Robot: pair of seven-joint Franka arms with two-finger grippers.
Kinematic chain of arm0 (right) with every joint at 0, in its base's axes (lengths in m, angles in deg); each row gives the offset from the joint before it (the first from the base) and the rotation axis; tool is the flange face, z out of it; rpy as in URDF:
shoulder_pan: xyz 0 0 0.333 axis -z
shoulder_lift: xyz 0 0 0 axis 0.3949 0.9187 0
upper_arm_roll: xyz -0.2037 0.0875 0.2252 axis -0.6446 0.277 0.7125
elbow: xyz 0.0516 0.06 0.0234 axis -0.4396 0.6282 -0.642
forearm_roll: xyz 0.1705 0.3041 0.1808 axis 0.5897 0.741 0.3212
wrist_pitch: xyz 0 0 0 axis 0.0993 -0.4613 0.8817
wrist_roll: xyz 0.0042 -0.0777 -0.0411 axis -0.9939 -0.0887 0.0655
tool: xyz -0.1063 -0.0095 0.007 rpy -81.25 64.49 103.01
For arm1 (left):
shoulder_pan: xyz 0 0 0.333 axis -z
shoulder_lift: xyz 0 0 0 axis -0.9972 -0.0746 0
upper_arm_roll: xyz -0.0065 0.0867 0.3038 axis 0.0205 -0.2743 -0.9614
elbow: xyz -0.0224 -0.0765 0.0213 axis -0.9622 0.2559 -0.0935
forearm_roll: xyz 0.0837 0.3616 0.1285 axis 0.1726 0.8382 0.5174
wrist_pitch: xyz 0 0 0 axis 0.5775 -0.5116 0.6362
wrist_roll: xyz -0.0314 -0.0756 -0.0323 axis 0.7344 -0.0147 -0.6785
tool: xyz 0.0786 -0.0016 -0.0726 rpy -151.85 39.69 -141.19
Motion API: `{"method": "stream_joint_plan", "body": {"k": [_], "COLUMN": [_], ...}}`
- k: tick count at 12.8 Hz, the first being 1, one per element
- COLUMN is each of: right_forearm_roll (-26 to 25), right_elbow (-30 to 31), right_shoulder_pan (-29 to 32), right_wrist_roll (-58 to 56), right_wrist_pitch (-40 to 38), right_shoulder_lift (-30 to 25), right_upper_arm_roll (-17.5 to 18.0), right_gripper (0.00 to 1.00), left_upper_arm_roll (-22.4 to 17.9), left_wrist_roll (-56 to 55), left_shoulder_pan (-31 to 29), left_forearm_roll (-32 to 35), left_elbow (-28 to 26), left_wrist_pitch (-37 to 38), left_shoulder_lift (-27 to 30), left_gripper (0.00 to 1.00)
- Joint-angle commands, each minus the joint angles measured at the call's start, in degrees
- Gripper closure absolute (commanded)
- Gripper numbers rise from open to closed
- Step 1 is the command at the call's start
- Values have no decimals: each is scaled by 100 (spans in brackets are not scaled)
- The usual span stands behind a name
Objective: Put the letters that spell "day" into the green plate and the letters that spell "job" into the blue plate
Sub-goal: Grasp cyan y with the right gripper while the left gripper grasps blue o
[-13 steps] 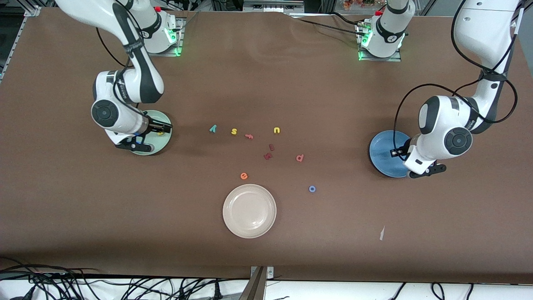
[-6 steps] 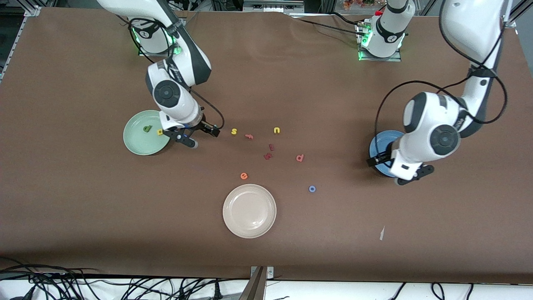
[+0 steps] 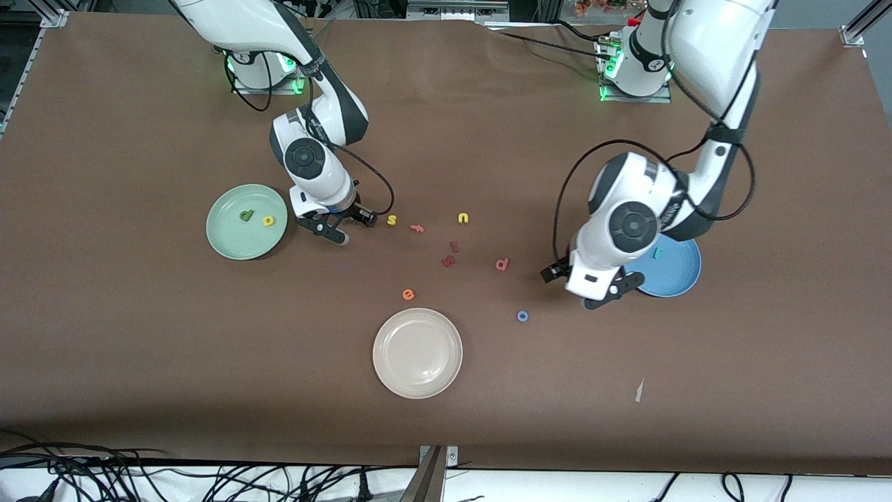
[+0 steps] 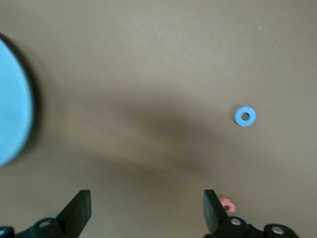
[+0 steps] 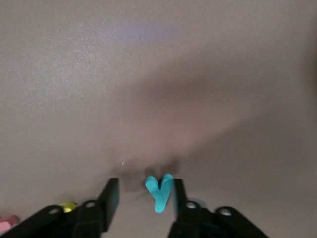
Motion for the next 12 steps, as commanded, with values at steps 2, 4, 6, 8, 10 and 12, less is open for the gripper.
{"method": "stream_joint_plan", "body": {"k": [2,4,6,8,10,12], "right_forearm_roll": [28,19,19,19,1,-51], "right_elbow": [82,82,82,91,91,152], "right_shoulder_pan": [-19,-19,-19,-19,-19,-27], "right_wrist_roll": [54,45,27,36,27,10], "right_wrist_pitch": [130,130,69,16,-159,-230], "right_shoulder_lift": [12,82,13,12,-23,-49], "right_upper_arm_roll": [8,0,0,0,0,0], "right_gripper": [64,64,63,63,60,60], "left_upper_arm_roll": [-66,-66,-75,-92,-110,-127], "left_wrist_roll": [-74,49,784,1400,1701,1816], "left_shoulder_pan": [210,246,290,290,298,325], "left_forearm_roll": [-92,-65,-48,-48,-39,13], "left_elbow": [1355,1839,1903,1920,1947,1947], "left_wrist_pitch": [83,14,-354,-549,-611,-620], "left_shoulder_lift": [-1000,-1388,-1591,-1775,-1898,-1978], "left_gripper": [0,0,0,0,0,3]}}
